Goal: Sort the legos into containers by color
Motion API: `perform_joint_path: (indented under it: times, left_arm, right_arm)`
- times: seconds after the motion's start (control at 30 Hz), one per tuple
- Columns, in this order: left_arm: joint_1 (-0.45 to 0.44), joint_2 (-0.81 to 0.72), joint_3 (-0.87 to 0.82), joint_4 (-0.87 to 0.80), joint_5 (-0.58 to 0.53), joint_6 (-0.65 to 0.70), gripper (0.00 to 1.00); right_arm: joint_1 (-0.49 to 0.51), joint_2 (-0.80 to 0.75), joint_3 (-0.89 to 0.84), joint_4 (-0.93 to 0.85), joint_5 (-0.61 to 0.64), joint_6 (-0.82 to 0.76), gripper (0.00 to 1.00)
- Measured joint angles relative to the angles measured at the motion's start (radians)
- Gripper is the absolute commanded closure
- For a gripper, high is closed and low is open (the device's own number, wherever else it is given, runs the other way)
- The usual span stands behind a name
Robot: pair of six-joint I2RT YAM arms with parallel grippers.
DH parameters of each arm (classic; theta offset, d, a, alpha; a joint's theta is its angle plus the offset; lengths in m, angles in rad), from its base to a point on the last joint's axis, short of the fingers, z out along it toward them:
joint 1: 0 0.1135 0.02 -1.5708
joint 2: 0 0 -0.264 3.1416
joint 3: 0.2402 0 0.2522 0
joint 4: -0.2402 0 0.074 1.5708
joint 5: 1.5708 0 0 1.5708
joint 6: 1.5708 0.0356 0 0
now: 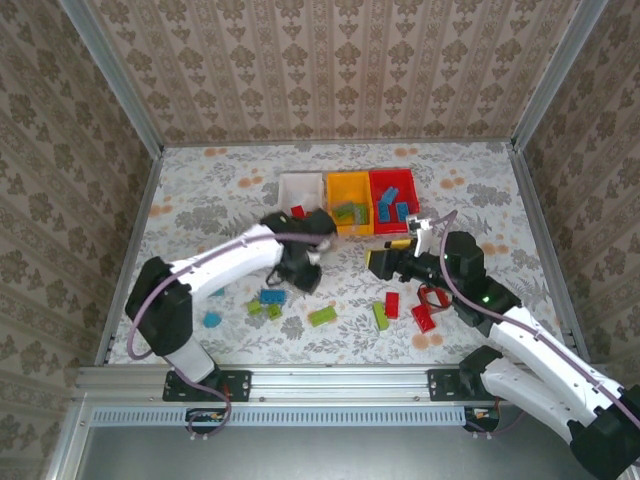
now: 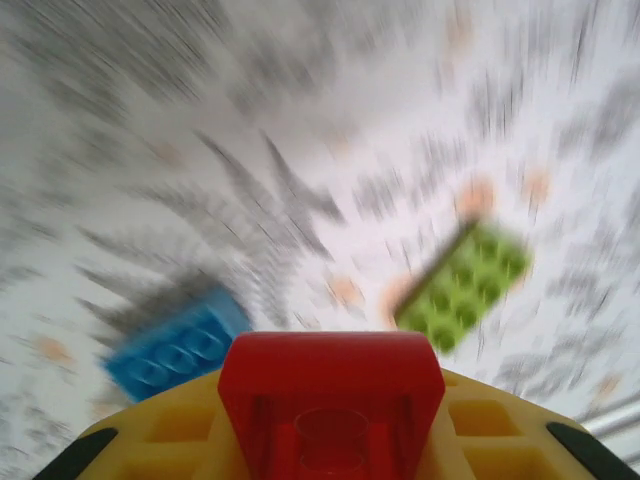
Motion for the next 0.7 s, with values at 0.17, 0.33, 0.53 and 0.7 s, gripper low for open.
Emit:
perform_joint_path:
  times: [0.17,0.33,0.53,0.7]
  left_arm:
    - [0.187,0.049,0.208,0.034,0.006,-0.014,0.74]
    - [0.288,0.233,0.394,0.067,0.020,-0.048,0.74]
    - [0.343,0.479,0.603,0.089,0.045,-0.065,0.73]
    - [0.357,0.605,0.724,0.088,0.055,-0.075,0.65]
  right_arm:
    - [0.000,0.130,0.047,0.051,-0.004,-0.013,0.17]
    - [0.000,0.248,0.114,0.077,0.008,-0.034,0.17]
    - [0.000,0.294,0.155,0.087,0.029,-0.052,0.17]
    - [-0.001,0.322,0.162,0.096,0.035,-0.056,0.17]
